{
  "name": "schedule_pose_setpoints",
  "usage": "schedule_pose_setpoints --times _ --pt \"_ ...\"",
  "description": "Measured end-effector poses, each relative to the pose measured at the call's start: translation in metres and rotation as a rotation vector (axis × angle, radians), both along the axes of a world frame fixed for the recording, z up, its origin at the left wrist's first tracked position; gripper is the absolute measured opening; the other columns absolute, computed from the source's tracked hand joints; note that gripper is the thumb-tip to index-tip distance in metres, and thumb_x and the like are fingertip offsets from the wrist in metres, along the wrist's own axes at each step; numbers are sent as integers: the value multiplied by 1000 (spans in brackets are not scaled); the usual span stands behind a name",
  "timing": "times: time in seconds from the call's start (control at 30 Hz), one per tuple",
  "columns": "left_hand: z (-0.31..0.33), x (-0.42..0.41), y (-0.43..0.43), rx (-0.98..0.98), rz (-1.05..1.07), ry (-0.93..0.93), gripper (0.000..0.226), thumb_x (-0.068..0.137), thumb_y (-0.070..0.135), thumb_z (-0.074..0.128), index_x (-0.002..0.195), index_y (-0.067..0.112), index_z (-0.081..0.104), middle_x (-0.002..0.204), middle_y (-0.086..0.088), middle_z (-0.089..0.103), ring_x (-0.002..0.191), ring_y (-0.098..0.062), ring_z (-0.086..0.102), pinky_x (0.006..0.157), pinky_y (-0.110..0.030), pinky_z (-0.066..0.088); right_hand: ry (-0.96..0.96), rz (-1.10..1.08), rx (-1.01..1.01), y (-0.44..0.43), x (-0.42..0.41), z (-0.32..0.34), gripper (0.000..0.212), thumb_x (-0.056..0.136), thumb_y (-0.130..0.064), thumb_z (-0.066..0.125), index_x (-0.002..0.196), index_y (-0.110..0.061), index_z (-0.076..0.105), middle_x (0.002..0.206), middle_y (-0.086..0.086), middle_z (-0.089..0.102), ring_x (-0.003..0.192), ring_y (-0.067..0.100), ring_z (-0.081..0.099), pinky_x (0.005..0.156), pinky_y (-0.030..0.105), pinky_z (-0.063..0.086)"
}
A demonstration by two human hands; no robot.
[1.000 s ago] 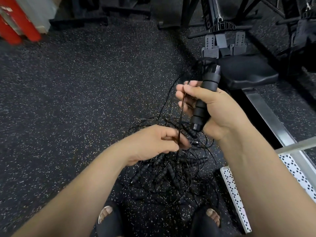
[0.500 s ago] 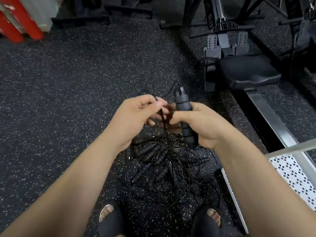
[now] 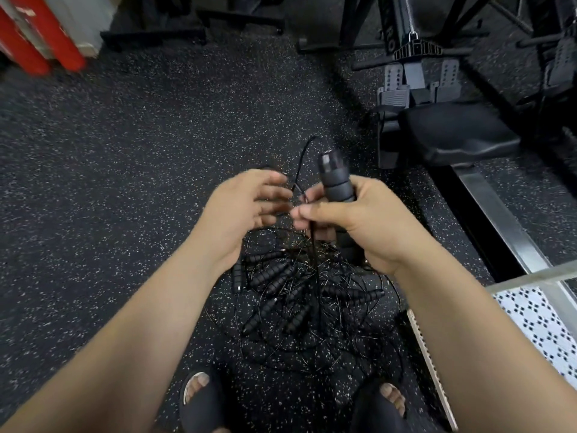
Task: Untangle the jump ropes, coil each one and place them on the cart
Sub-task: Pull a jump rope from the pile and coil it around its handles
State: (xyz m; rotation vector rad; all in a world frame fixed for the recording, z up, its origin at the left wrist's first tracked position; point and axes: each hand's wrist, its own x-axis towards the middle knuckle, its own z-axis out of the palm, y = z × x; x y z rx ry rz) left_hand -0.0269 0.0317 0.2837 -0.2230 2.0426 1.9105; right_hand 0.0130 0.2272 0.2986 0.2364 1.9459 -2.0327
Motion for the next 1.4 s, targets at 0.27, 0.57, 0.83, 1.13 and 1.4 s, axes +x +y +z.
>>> schedule_pose_setpoints --times 0.27,0.57,0.83,1.13,1.4 --pt "-32 32 31 -521 -714 49 34 99 17 67 115 46 75 111 27 77 107 -6 74 102 -39 58 146 -207 -204 5 -1 15 25 91 1 79 112 -7 66 110 23 80 95 27 79 87 42 64" --pt "-49 27 36 -696 -575 139 14 106 39 64 104 42 78 91 9 79 86 -24 76 82 -50 62 155 -331 -324 17 -6 13 28 96 0 76 122 -4 65 114 20 80 104 30 79 90 41 63" --pt "-21 18 31 -294 -330 142 16 109 32 62 110 37 78 103 10 82 99 -14 78 100 -44 62 -21 -214 -111 21 -9 -18 35 92 4 73 125 -9 73 117 13 81 119 35 75 110 50 56" --pt "9 13 22 -5 -85 103 16 109 21 61 110 16 77 100 -4 82 88 -15 77 85 -31 65 -131 -57 -53 -7 -4 -36 30 84 3 70 109 -11 76 94 14 78 86 19 70 82 33 50" --pt "11 -3 2 133 95 111 18 110 19 60 115 9 74 107 -9 81 101 -22 79 84 -33 64 -182 49 32 -20 2 -41 21 91 -5 76 112 -8 75 107 13 83 110 28 79 98 40 54"
